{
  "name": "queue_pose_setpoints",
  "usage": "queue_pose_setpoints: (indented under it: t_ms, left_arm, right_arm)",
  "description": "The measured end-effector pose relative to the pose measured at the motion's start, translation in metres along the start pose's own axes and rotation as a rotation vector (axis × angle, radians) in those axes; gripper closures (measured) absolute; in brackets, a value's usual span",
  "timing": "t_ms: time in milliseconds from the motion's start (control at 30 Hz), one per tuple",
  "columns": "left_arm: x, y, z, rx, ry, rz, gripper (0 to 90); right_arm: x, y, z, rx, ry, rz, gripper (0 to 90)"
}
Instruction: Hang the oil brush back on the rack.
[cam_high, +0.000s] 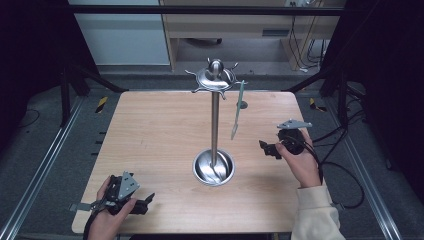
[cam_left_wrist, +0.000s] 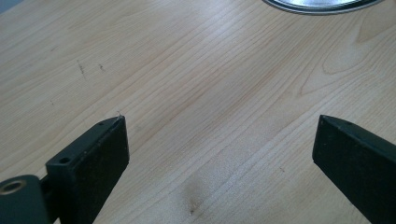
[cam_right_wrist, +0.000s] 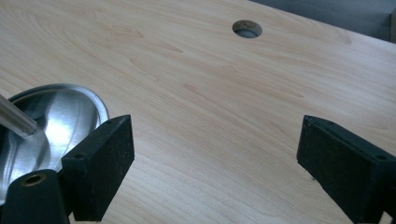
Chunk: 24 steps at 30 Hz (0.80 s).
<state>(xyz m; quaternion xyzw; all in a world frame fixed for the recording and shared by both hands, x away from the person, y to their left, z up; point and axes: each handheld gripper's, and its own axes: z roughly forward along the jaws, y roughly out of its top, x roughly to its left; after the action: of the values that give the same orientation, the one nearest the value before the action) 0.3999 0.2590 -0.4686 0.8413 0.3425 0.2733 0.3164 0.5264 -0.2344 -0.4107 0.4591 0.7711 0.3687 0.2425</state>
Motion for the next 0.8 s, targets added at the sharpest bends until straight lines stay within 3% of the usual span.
queue_pose_setpoints:
  t_ms: [600,800]
  left_arm:
    - [-0.001,0.0,0.001,0.004,-0.007,0.004,3.3]
    - [-0.001,0.0,0.001,0.005,-0.006,0.005,3.3]
  right_arm:
    - [0.012,-0.021,0.034,0.074,0.011,-0.028,13.6]
    - [0.015,-0.031,0.048,0.128,0.022,-0.044,13.6]
